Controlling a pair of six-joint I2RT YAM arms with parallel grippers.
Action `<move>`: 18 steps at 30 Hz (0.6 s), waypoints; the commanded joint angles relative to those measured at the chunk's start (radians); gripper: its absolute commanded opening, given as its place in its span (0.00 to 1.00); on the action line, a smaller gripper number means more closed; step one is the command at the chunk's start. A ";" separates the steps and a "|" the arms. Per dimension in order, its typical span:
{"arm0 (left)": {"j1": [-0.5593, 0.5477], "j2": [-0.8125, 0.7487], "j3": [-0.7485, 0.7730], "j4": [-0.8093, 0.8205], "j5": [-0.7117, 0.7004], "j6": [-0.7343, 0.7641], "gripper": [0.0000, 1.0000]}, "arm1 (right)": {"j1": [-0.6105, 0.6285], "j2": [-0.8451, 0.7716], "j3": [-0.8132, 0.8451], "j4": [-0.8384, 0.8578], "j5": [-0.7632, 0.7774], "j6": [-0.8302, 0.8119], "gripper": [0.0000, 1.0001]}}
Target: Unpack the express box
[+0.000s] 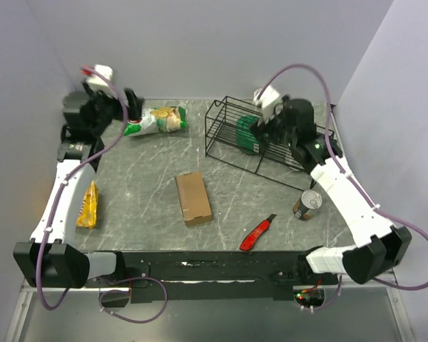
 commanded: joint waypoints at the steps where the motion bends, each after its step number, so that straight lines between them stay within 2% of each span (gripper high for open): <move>1: -0.057 -0.019 -0.149 -0.182 0.168 0.207 0.96 | 0.024 -0.135 -0.135 -0.167 -0.357 -0.283 1.00; 2: -0.081 -0.040 -0.171 -0.188 0.166 0.224 0.96 | 0.038 -0.166 -0.165 -0.198 -0.457 -0.332 0.98; 8: -0.133 -0.110 -0.295 -0.224 0.160 0.292 0.99 | 0.087 -0.172 -0.344 -0.424 -0.572 -0.576 0.91; 13: -0.164 -0.120 -0.323 -0.271 0.094 0.294 0.96 | 0.134 -0.131 -0.500 -0.386 -0.523 -0.756 0.83; 18: -0.202 -0.148 -0.329 -0.360 0.068 0.286 0.96 | 0.171 -0.016 -0.538 -0.398 -0.515 -0.862 0.76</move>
